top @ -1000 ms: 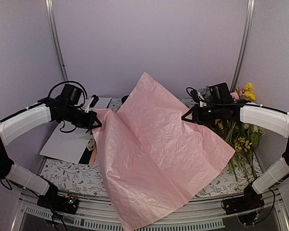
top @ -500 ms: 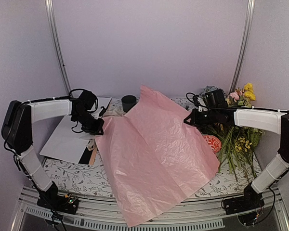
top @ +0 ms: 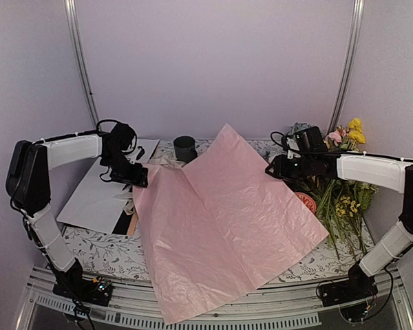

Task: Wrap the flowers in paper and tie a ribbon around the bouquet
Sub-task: Unfold the folded wrapping paper at the center of the board.

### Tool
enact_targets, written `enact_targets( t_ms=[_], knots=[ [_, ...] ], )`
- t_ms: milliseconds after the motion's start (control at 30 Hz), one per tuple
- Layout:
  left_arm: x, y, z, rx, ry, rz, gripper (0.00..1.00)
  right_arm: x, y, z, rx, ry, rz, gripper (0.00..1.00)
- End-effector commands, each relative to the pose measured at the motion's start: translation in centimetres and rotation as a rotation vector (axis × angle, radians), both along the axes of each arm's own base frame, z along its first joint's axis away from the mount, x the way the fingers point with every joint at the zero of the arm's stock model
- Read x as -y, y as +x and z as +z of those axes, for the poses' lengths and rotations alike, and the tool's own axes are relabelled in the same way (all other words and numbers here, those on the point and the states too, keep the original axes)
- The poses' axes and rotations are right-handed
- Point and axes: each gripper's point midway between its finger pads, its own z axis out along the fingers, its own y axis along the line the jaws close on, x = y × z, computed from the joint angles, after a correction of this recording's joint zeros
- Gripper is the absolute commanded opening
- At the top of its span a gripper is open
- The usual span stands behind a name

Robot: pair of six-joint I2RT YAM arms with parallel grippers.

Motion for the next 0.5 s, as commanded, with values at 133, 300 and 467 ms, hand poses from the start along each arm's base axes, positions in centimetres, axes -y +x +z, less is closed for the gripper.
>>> enact_targets(
  t_ms=[133,300,467],
  knots=[
    [-1.9,2.1,3.2,0.1,0.086,0.021,0.89,8.2,1.9,6.7,0.171,-0.089,-0.226,0.51],
    [-4.0,2.9,5.8,0.152,0.164,0.082,0.89,13.3,1.7,7.7,0.198,-0.129,-0.346,0.55],
    [-6.9,2.4,8.8,0.208,0.297,0.144,0.93,18.3,1.1,7.7,0.196,-0.143,-0.467,0.48]
  ],
)
